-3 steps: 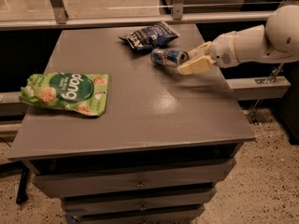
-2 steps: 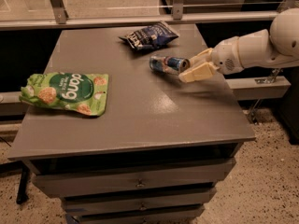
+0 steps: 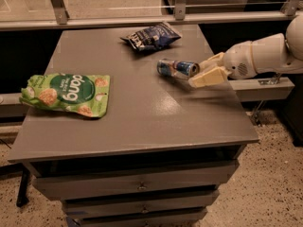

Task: Pick redbull can

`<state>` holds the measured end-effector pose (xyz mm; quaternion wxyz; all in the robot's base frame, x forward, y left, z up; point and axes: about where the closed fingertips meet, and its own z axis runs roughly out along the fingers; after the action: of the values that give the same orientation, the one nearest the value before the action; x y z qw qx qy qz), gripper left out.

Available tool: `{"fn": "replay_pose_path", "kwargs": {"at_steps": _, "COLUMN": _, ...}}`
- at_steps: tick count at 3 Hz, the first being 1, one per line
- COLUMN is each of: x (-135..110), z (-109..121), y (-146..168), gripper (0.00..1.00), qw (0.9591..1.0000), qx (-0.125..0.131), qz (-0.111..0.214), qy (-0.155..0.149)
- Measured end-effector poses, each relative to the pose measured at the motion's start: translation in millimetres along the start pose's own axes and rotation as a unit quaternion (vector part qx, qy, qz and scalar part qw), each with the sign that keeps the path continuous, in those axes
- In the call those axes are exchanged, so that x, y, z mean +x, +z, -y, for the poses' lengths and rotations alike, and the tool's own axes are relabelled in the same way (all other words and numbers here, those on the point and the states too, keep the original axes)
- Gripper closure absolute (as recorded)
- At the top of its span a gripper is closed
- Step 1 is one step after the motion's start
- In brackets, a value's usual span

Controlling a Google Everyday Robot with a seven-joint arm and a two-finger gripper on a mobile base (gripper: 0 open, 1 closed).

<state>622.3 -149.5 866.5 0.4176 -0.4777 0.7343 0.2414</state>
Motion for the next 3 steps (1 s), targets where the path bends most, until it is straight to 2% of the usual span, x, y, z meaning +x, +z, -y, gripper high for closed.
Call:
{"fn": "replay_pose_path", "kwargs": {"at_steps": 2, "x": -11.3, "z": 15.0, "y": -53.6, "gripper": 1.0, "qw": 0.9987, "qx": 0.039, "qz": 0.032, "qy": 0.002}}
{"fn": "replay_pose_path", "kwargs": {"at_steps": 3, "x": -20.2, "z": 16.4, "y": -72.4, "gripper": 1.0, "qw": 0.9977, "qx": 0.031, "qz": 0.06, "qy": 0.006}}
